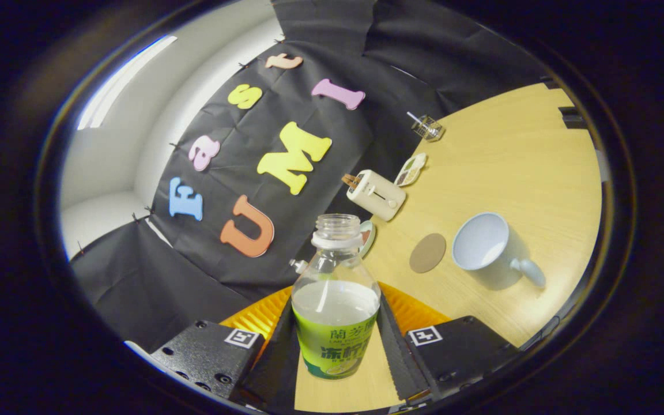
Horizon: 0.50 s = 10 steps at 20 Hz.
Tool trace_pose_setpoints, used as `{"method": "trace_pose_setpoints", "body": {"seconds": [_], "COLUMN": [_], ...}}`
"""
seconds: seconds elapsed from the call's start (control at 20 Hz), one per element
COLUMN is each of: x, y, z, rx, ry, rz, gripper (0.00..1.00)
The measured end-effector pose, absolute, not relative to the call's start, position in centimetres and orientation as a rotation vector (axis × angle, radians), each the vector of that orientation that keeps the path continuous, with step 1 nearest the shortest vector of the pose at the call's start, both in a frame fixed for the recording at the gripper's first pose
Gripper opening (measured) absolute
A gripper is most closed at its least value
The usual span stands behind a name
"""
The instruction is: Take the bottle from table, then pour the juice into the cup, finally place the bottle on the coaster
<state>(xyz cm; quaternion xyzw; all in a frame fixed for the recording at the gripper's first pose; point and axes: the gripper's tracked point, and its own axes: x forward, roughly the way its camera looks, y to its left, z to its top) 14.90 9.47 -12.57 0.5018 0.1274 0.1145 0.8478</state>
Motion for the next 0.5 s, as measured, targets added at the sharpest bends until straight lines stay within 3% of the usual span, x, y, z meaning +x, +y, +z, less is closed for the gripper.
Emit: {"method": "trace_pose_setpoints", "body": {"seconds": [0.5], "x": [14.9], "y": [10.0], "z": [-11.2], "rx": [1.455], "ry": [0.293], "rz": [0.333], "gripper": [0.79]}}
